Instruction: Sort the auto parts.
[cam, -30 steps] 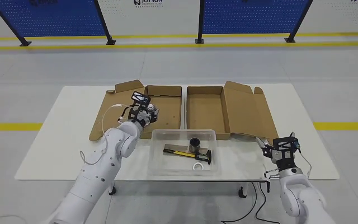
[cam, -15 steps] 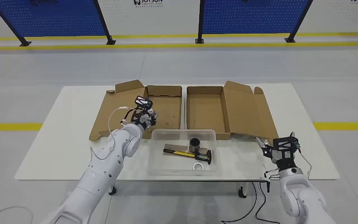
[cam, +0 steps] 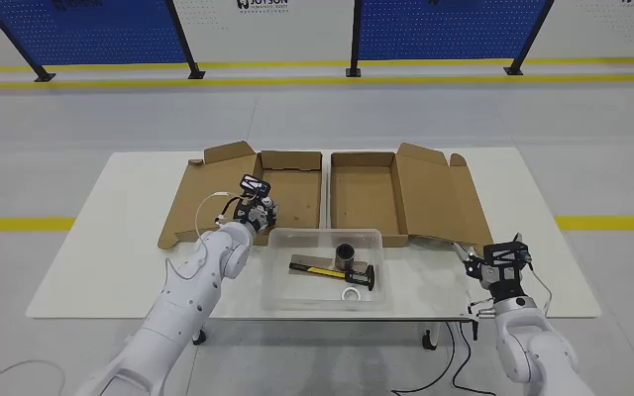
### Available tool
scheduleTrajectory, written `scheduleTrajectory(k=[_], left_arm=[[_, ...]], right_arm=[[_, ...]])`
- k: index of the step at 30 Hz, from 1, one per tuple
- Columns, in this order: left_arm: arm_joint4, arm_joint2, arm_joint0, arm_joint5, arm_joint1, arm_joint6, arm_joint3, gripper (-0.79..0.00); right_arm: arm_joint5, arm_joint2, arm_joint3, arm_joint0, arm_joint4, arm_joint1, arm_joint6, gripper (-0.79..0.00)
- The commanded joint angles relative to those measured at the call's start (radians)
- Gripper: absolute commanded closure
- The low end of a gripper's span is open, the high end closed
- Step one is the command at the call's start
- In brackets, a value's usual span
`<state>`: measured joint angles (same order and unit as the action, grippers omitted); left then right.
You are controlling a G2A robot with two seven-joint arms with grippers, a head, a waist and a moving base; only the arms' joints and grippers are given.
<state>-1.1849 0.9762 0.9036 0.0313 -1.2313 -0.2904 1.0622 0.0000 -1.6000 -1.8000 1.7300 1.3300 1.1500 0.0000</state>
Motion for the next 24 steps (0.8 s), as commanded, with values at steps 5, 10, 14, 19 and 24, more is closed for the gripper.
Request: scheduleTrajectory(k=[5, 10, 14, 19, 24], left_arm=[[-0.001, 0.003, -0.003, 0.001, -0.007, 0.001, -0.024, 0.000], [-0.001, 0.006, -0.004, 0.004, -0.012, 0.000, -0.038, 0.000], [-0.012, 0.005, -0.003, 0.007, -0.016, 0.003, -0.051, 0.000], [-0.014, 0.009, -0.005, 0.016, -0.020, 0.004, -0.070, 0.000], [-0.022, 0.012, -0.008, 0.018, -0.023, 0.003, -0.082, 0.000]], right_arm=[[0.000, 0.000, 0.000, 0.000, 0.000, 0.000, 0.000, -0.785], [0.000, 0.000, 0.000, 0.000, 0.000, 0.000, 0.000, -0.785], [0.000, 0.000, 0.000, 0.000, 0.000, 0.000, 0.000, -0.785], [0.000, 0.000, 0.000, 0.000, 0.000, 0.000, 0.000, -0.785], [0.000, 0.000, 0.000, 0.000, 0.000, 0.000, 0.000, -0.785]])
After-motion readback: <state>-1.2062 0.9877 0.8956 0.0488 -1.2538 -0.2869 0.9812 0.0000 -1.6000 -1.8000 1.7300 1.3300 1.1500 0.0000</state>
